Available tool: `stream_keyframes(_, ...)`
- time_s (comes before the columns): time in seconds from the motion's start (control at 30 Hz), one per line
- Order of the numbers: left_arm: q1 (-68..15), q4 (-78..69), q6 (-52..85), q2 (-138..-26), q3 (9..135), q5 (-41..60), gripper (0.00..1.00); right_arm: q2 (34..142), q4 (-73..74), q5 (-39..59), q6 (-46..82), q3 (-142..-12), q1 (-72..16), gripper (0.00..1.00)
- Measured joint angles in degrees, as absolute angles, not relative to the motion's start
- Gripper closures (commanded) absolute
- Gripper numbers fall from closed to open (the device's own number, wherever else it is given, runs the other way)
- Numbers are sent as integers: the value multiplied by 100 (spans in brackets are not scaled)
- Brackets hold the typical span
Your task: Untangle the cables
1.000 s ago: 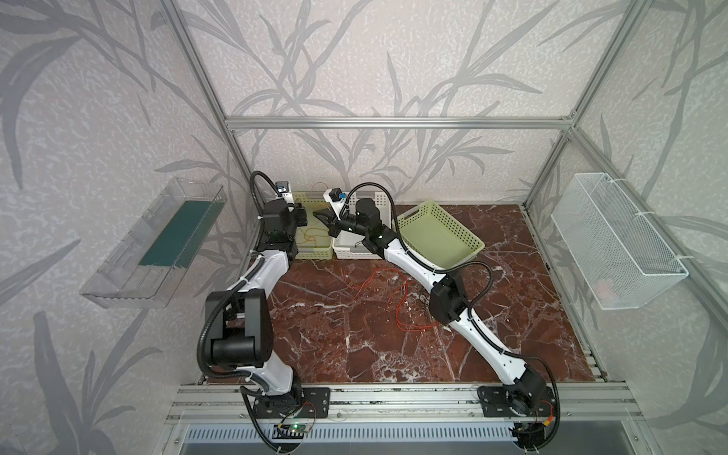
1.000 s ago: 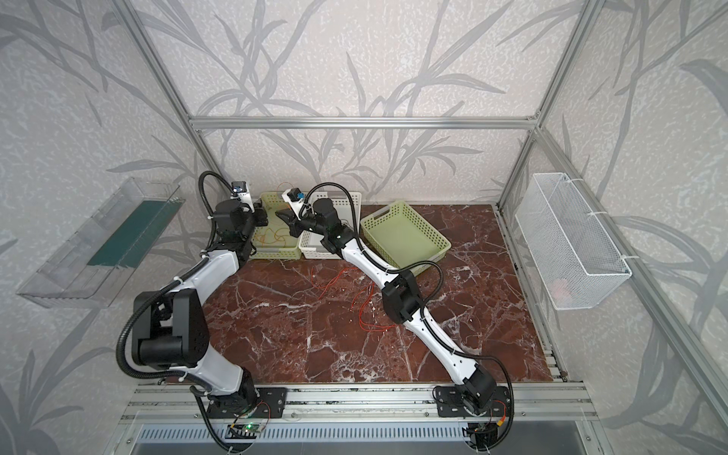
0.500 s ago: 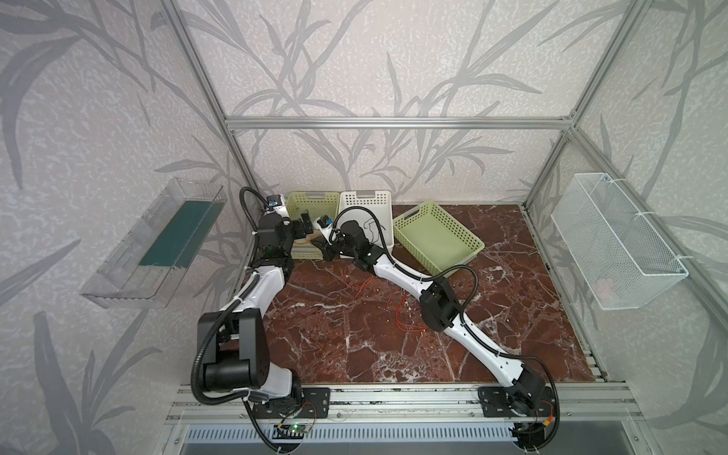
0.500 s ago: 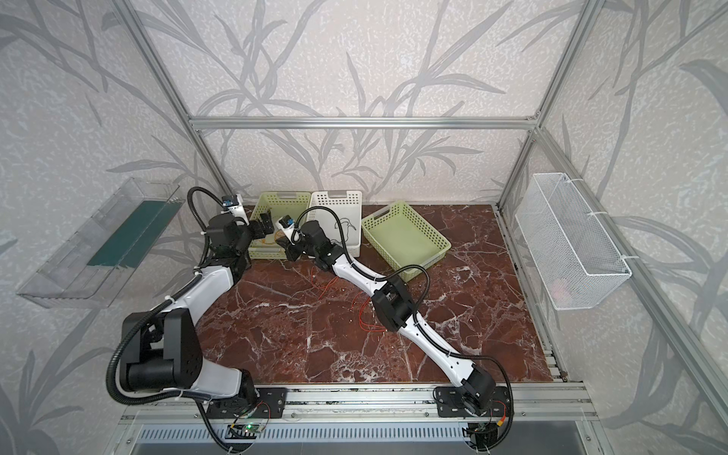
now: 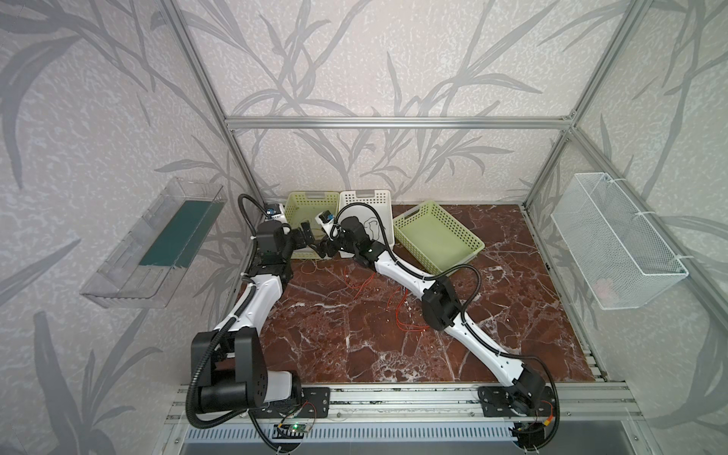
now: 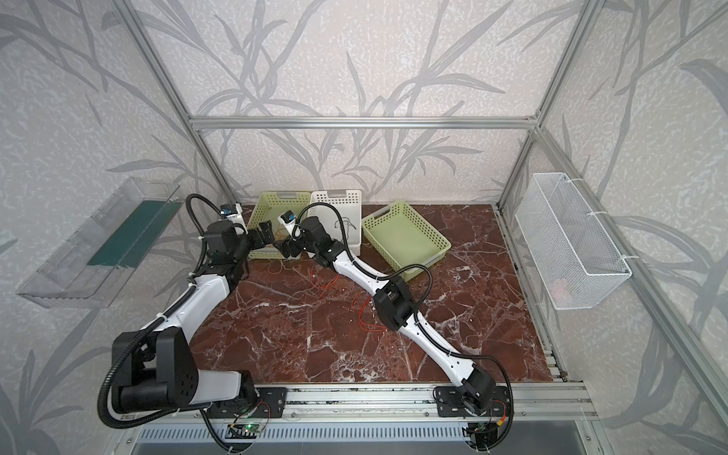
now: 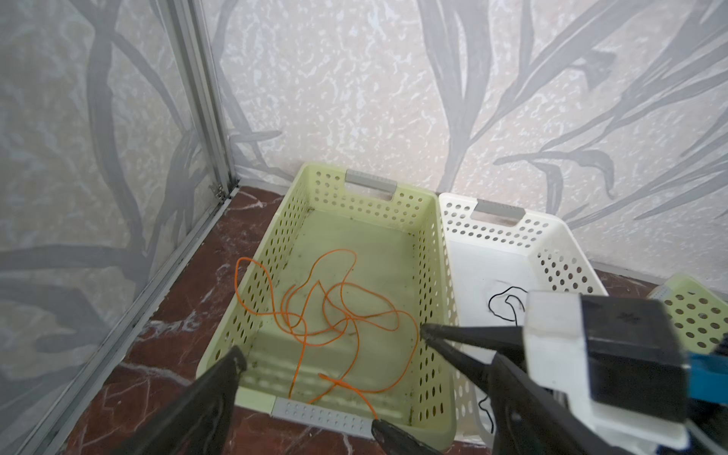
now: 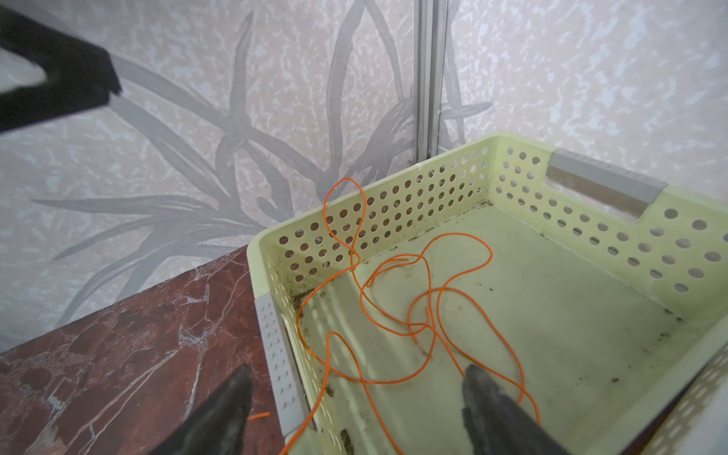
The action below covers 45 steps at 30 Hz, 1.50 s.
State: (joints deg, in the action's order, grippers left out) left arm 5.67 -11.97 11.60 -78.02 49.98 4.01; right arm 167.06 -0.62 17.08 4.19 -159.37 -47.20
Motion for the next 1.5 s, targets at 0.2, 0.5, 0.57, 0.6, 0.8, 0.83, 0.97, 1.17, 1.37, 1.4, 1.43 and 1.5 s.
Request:
stream_keyframes(0.2, 567, -316, 1192, -7546, 4998, 128, 3, 15976, -897, 1809, 340, -15810, -4718, 10)
stream_keyframes(0.5, 451, 290, 1133, -7483, 4770, 189, 11, 14195, -1557, 1660, 207, -14774, -4589, 12)
stream_keyframes(0.57, 327, 368, 1129, -7721, 4770, 198, 11, 13703, -1544, 1678, 110, -14247, -4560, 13)
stream_keyframes(0.6, 252, 414, 1118, -7848, 4775, 185, 10, 13417, -1487, 1691, 43, -13882, -4543, 13)
stream_keyframes(0.8, -91, 543, 1116, -8722, 4998, -30, 8, 11489, -666, 1684, -298, -10899, -4438, 16)
stream_keyframes(0.83, -139, 574, 1125, -8847, 5068, -106, 8, 11185, -506, 1678, -331, -10414, -4410, 17)
stream_keyframes(0.97, -263, 701, 1219, -9273, 5441, -403, 10, 10318, -209, 1651, -445, -9129, -4289, 19)
stream_keyframes(1.17, -336, 1313, 1455, -10031, 6436, -703, 25, 9312, -161, 1365, -596, -7977, -4108, 23)
stream_keyframes(1.37, -405, 1793, 1588, -10276, 6692, -1002, 35, 8619, -145, 1181, -596, -7022, -4110, 25)
stream_keyframes(1.4, -414, 1861, 1608, -10276, 6702, -1033, 42, 8578, -143, 1149, -596, -6936, -4108, 25)
stream_keyframes(1.43, -416, 1929, 1616, -10287, 6726, -1063, 50, 8552, -143, 1131, -593, -6862, -4108, 26)
stream_keyframes(1.5, -421, 2018, 1614, -10322, 6779, -1098, 66, 8523, -145, 1094, -591, -6759, -4097, 27)
